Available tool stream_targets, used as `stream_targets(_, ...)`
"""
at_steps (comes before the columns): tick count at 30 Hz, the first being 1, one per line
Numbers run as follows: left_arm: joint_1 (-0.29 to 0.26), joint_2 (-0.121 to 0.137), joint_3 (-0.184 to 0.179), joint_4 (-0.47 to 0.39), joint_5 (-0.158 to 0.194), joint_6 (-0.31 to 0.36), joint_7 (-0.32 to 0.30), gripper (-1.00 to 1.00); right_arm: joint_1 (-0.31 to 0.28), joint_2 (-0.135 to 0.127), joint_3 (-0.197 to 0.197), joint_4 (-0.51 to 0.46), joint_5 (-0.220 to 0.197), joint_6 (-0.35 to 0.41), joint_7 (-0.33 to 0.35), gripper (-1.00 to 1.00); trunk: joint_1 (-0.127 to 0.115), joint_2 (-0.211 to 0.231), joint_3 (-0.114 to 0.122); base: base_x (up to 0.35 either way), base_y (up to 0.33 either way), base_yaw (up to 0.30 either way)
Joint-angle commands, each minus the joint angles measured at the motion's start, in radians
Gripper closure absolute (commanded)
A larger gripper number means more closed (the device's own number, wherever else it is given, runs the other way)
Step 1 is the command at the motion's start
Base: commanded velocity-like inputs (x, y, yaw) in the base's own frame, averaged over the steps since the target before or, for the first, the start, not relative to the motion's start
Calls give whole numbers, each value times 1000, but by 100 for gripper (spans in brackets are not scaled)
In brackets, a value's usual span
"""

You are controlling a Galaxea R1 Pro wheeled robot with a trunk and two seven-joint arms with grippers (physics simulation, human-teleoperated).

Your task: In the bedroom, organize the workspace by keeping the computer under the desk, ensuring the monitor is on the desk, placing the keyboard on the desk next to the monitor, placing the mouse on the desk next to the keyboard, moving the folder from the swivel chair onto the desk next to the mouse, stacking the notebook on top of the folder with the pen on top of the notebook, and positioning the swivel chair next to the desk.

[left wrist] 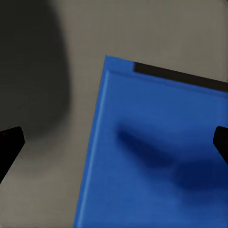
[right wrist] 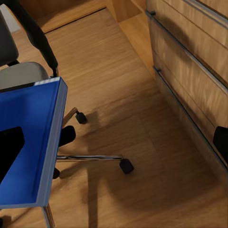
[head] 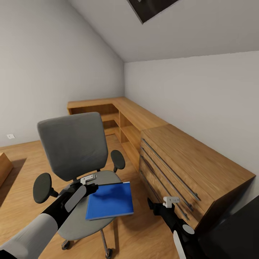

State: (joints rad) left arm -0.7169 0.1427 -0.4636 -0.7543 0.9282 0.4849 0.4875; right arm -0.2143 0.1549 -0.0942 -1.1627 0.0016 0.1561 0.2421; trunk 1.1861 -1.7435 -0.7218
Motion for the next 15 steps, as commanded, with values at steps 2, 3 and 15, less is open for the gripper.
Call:
stream_targets(2, -1, 1, -6, -2, 8, 0, 10, -100, 0, 2, -4, -2, 0, 6, 8, -100, 0, -1, -1, 0, 0, 0)
stream_targets(3, -1, 1, -6, -2, 8, 0, 10, -100, 0, 2, -4, -2, 0, 6, 7, -100, 0, -1, -1, 0, 0, 7)
stream_targets(15, -1, 1, -6, -2, 9, 0, 10, -100, 0, 6, -5, -2, -8, 6, 5, -100, 0, -1, -1, 0, 0, 138)
